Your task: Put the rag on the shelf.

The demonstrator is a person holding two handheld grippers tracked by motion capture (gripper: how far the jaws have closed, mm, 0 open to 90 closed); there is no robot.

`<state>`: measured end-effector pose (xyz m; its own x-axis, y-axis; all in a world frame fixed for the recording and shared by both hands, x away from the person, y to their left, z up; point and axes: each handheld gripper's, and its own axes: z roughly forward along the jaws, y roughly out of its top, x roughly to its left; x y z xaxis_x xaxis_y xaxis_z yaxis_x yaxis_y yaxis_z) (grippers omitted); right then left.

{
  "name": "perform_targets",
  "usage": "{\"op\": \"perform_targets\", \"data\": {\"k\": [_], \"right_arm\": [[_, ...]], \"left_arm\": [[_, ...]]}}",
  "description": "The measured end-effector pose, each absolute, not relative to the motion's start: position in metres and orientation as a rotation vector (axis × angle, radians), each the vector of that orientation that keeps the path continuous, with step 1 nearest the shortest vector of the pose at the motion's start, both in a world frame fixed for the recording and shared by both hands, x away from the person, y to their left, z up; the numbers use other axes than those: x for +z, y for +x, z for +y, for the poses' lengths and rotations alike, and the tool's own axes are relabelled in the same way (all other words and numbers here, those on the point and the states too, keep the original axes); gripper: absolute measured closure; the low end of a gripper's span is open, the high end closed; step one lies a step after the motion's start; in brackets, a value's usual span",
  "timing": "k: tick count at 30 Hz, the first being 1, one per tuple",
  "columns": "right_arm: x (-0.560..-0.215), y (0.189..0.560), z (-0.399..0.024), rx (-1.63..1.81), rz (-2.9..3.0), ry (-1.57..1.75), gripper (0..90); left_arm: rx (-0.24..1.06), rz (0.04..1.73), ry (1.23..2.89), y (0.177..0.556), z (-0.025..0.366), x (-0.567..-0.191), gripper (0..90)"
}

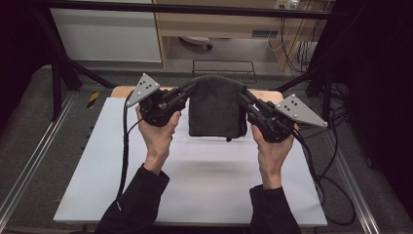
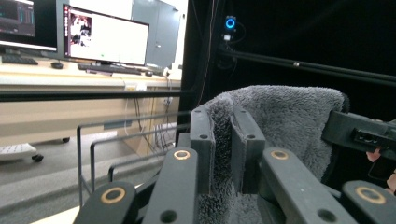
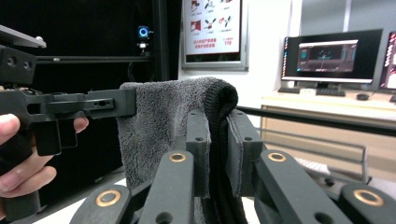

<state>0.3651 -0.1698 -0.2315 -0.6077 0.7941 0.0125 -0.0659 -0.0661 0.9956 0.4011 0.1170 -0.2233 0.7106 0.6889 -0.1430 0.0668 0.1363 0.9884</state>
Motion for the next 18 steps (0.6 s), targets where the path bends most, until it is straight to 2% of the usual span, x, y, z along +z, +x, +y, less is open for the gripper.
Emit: {"op": "perform_targets", "data": {"k": [18], "right_arm": [[-0.176,0.381,-0.174,1.718,1.444,0.733,81.3]], "left_arm": [[0.537,0.620,1.287,0.422,0.110,-0.172,80.9]]}}
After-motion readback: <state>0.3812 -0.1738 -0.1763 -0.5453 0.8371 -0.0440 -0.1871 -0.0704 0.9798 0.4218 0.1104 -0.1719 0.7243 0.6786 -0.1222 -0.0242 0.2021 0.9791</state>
